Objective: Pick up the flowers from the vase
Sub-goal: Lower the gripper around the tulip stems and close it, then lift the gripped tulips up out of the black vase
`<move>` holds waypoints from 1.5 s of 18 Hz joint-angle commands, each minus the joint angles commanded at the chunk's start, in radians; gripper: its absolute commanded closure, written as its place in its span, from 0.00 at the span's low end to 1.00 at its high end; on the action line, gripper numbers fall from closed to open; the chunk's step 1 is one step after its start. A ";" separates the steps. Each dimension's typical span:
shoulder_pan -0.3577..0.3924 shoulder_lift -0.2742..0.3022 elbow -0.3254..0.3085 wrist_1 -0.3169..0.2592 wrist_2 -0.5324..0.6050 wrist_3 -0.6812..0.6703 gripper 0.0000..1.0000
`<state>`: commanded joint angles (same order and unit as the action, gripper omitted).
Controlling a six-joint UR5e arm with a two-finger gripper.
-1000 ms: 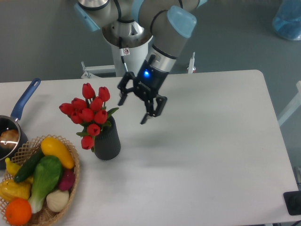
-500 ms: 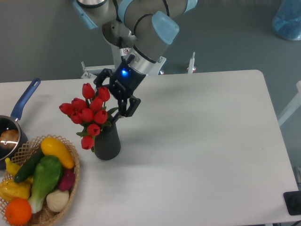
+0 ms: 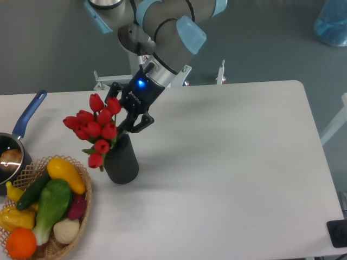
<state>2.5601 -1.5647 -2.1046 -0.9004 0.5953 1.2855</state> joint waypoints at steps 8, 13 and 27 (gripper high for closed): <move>0.037 0.012 0.015 -0.003 -0.055 -0.017 1.00; 0.038 0.034 0.057 -0.003 -0.071 -0.099 1.00; 0.046 0.118 0.176 -0.006 -0.115 -0.348 1.00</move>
<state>2.6062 -1.4465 -1.9283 -0.9066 0.4801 0.9373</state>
